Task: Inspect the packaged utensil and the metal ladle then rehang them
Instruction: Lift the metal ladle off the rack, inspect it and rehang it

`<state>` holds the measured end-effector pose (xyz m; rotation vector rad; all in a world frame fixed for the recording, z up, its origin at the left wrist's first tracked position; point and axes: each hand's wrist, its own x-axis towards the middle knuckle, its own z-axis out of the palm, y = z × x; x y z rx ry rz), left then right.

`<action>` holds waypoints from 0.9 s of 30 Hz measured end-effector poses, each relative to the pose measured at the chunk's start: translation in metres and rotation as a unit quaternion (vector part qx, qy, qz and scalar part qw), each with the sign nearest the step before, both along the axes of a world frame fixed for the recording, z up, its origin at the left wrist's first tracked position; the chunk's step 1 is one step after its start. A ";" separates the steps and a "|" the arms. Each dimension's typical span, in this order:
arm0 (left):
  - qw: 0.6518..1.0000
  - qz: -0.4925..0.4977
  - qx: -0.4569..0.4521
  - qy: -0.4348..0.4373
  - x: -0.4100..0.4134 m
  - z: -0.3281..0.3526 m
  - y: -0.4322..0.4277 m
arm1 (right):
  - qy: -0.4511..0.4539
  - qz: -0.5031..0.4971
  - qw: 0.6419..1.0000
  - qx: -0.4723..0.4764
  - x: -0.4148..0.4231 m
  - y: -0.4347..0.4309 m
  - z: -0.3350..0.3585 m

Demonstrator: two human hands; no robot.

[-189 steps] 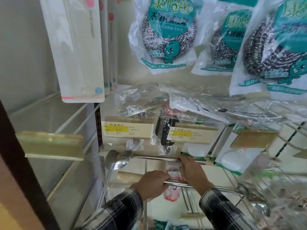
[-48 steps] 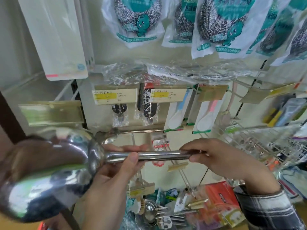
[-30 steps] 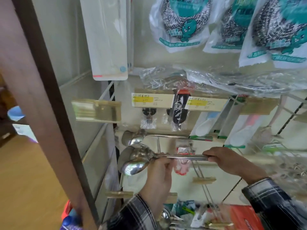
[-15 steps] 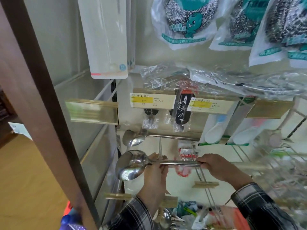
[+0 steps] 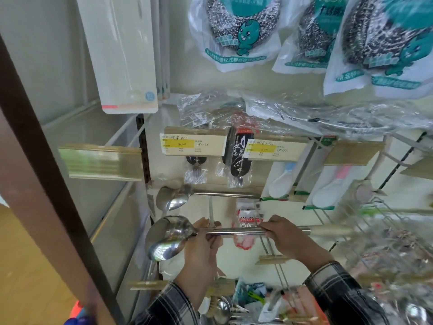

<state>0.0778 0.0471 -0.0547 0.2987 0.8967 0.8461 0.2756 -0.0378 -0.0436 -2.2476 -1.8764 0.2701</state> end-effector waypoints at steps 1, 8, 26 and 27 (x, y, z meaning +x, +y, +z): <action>1.000 0.002 -0.001 -0.001 0.000 0.000 0.000 | -0.003 -0.003 1.000 -0.004 -0.001 -0.001 0.000; 1.000 -0.008 -0.001 0.007 -0.004 0.006 -0.006 | -0.025 -0.017 0.999 -0.013 -0.008 -0.006 0.004; 0.991 -0.120 0.050 0.018 -0.024 0.023 -0.012 | -0.139 -0.043 0.988 0.055 -0.020 -0.014 0.003; 0.990 -0.129 0.056 0.019 -0.026 0.024 -0.013 | -0.140 -0.044 0.987 0.060 -0.017 -0.012 0.001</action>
